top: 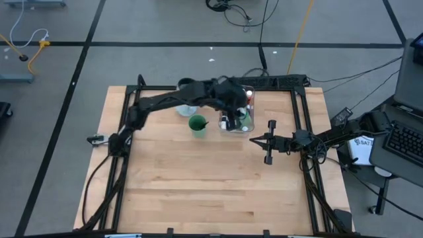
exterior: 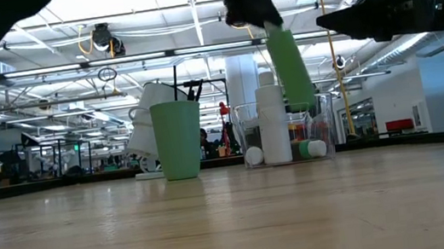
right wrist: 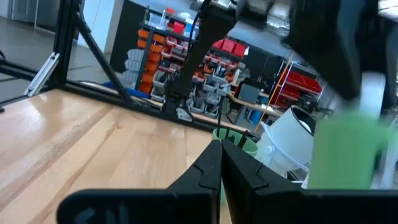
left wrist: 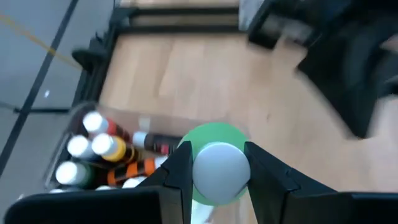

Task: Pick & Place Paint Supplies
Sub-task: Put the large green paint bottle into the transparent bin

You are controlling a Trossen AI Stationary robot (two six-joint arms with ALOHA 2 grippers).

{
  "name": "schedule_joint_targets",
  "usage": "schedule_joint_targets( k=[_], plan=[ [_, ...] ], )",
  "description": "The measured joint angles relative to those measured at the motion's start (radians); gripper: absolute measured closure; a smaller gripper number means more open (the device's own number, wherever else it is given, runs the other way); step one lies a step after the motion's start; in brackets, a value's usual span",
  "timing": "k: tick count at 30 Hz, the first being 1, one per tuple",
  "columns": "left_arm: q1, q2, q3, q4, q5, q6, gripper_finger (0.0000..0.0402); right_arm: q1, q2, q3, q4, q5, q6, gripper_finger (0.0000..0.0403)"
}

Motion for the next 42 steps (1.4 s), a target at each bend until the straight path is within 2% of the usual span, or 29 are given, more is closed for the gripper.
schedule_joint_targets(
  k=[4, 9, 31, 42],
  plan=[
    [0.004, 0.044, -0.014, -0.033, -0.046, 0.017, 0.0299, 0.000, 0.000, 0.000, -0.026, 0.000, -0.010, 0.0401],
    [0.032, 0.060, -0.012, -0.081, -0.048, 0.014, 0.0299, 0.000, 0.000, 0.000, -0.022, 0.000, -0.018, 0.0401],
    [0.082, 0.097, -0.010, -0.127, 0.199, 0.067, 0.0299, 0.000, 0.000, 0.000, -0.018, 0.000, -0.018, 0.0401],
    [0.104, 0.166, -0.011, -0.032, 0.202, 0.054, 0.0299, 0.000, 0.000, 0.000, -0.011, 0.000, -0.018, 0.0401]
  ],
)
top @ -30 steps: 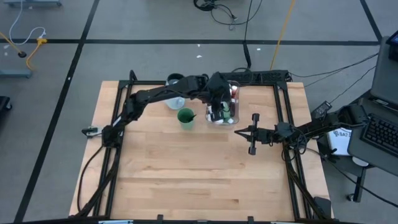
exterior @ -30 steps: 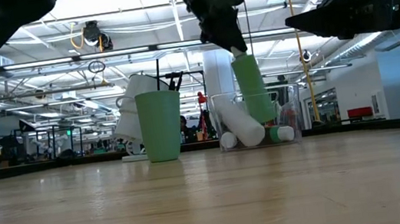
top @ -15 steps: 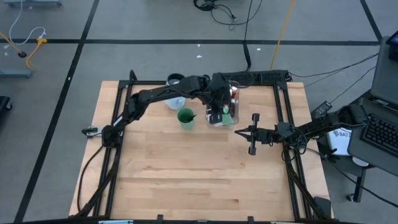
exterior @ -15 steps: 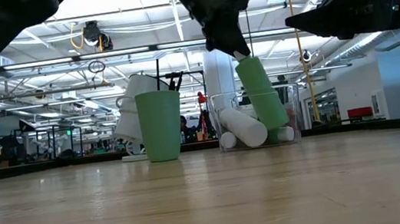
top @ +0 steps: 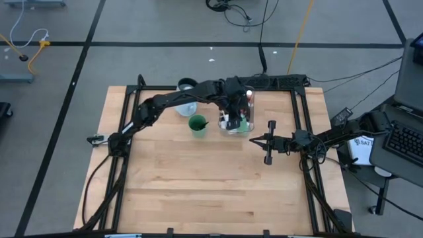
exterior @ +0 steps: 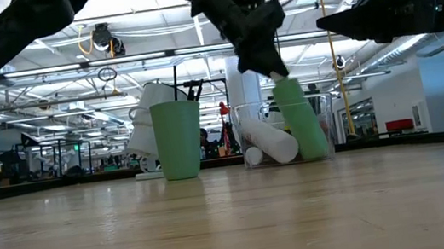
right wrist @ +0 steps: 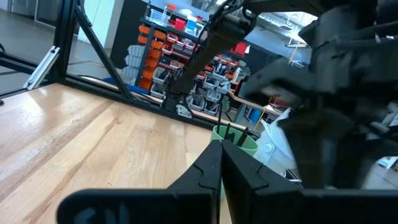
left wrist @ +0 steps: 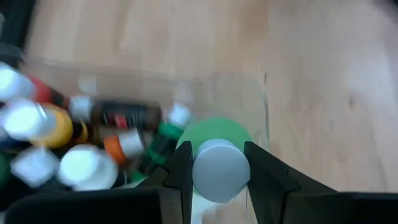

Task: Pick & Place Paint Supplies
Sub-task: Put the large green paint bottle into the transparent bin, then return to Home Position

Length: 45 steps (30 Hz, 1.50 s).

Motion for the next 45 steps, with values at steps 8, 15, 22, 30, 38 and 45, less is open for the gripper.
schedule_joint_targets(
  k=[8, 15, 22, 30, 38, 45],
  plan=[
    [-0.005, 0.030, 0.003, 0.048, -0.014, 0.005, 0.0299, 0.000, 0.000, 0.000, -0.008, 0.000, -0.029, 0.0401],
    [-0.015, 0.035, -0.001, 0.116, -0.009, 0.004, 0.0299, 0.000, 0.000, 0.000, -0.010, 0.000, -0.029, 0.0401],
    [-0.029, 0.035, -0.002, 0.122, -0.030, -0.013, 0.0270, 0.000, 0.000, 0.000, -0.008, 0.000, -0.028, 0.0401],
    [-0.037, 0.005, -0.006, 0.047, -0.041, -0.015, 0.0101, 0.000, 0.000, 0.000, -0.008, 0.000, -0.027, 0.0401],
    [-0.071, -0.205, -0.004, -0.191, -0.141, -0.080, 0.0054, 0.000, 0.000, -0.001, -0.004, -0.001, -0.010, 0.0401],
    [-0.221, -0.507, -0.001, -0.563, -0.533, -0.213, 0.0163, 0.000, 0.000, -0.001, -0.007, -0.001, 0.000, 0.0401]
  ],
)
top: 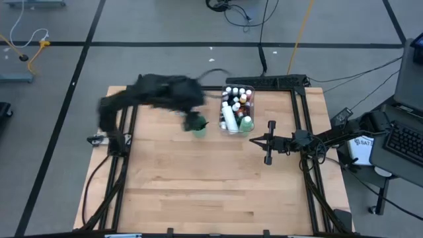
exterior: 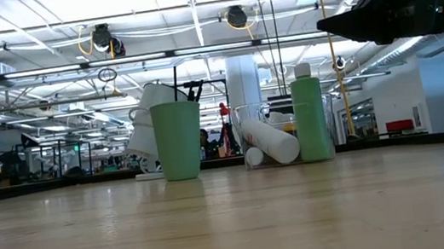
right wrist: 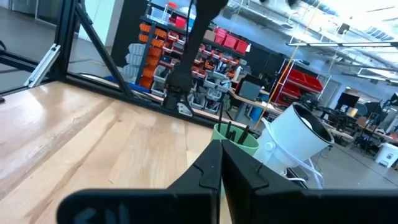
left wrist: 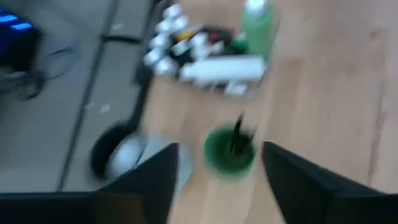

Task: Pick & Place Paint Supplies
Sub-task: Return to Home Position

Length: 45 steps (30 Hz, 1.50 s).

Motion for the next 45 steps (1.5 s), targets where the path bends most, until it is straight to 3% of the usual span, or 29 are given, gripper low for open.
schedule_joint_targets(
  k=[2, 4, 7, 9, 12, 17, 20, 24, 27, 31, 36, 40, 45],
  plan=[
    [-0.068, -0.085, -0.022, -0.042, -0.093, -0.081, 0.0213, 0.000, 0.000, 0.000, -0.001, 0.000, 0.000, 0.0401],
    [-0.145, -0.203, -0.119, -0.010, -0.129, -0.135, 0.0268, 0.000, 0.000, 0.000, 0.000, 0.000, 0.000, 0.0401],
    [-0.274, -0.391, -0.334, 0.073, -0.228, -0.194, 0.0353, 0.000, 0.000, 0.000, -0.001, 0.000, 0.006, 0.0401],
    [-0.363, -0.527, -0.523, 0.167, -0.300, -0.237, 0.0388, 0.000, 0.000, 0.000, 0.000, 0.000, 0.017, 0.0401],
    [-0.453, -0.709, -0.821, 0.451, -0.327, -0.203, 0.0379, 0.000, 0.000, 0.000, -0.008, 0.000, 0.026, 0.0401],
    [-0.521, -0.945, -1.273, 0.886, -0.271, 0.024, 0.0381, -0.004, 0.000, 0.001, 0.001, 0.003, 0.019, 0.0401],
    [-0.528, -1.073, -1.532, 1.184, -0.166, 0.171, 0.0397, -0.004, 0.000, 0.001, 0.000, 0.001, 0.027, 0.0401],
    [-0.515, -1.236, -1.759, 1.365, -0.095, 0.240, 0.0395, -0.004, 0.000, 0.001, -0.011, -0.002, 0.126, 0.0401],
    [-0.523, -1.345, -1.889, 1.397, -0.092, 0.194, 0.0399, -0.002, 0.000, 0.001, -0.008, -0.034, 0.171, 0.0402],
    [-0.557, -1.504, -2.025, 1.427, -0.139, 0.258, 0.0400, -0.005, 0.000, 0.001, -0.009, -0.081, 0.177, 0.0402],
    [-0.557, -1.676, -2.046, 1.401, -0.163, 0.286, 0.0400, -0.042, -0.013, 0.001, -0.019, -0.082, 0.178, 0.0402],
    [-0.558, -1.786, -2.012, 1.373, -0.159, 0.321, 0.0400, -0.109, -0.154, 0.000, -0.105, -0.108, 0.230, 0.0402],
    [-0.522, -1.831, -2.076, 1.509, -0.112, 0.482, 0.0400, -0.202, -0.366, 0.000, -0.367, -0.287, 0.300, 0.0403]
  ],
)
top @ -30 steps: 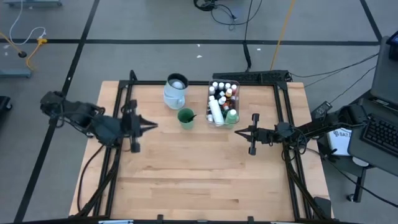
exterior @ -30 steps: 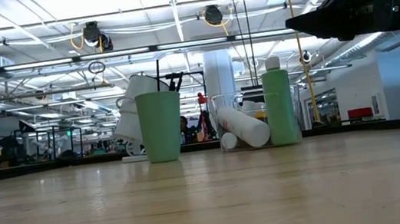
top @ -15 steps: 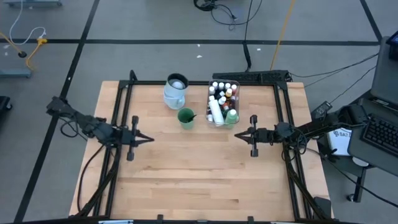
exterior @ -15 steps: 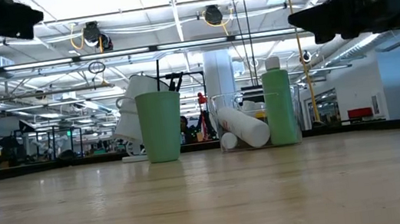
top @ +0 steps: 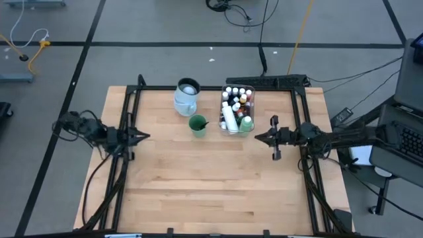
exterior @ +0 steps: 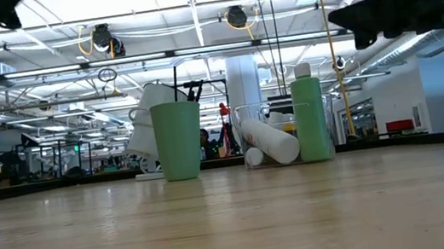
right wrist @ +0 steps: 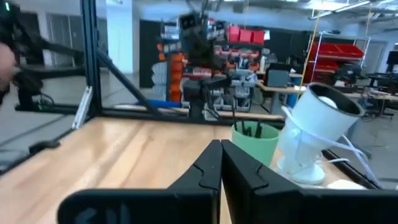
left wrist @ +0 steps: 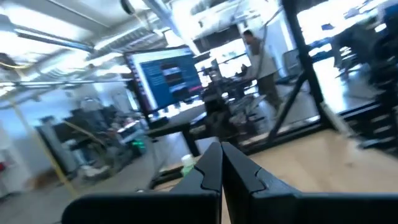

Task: Pick & Place Paint Supplies
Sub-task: Return to Home Position

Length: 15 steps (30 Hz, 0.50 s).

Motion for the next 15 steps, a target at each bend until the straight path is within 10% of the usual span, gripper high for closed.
schedule_joint_targets(
  k=[15],
  plan=[
    [0.281, -0.005, -0.153, -0.115, 0.154, -0.065, 0.0401, -0.174, -0.273, 0.000, -0.279, -0.206, 0.066, 0.0403]
  ],
)
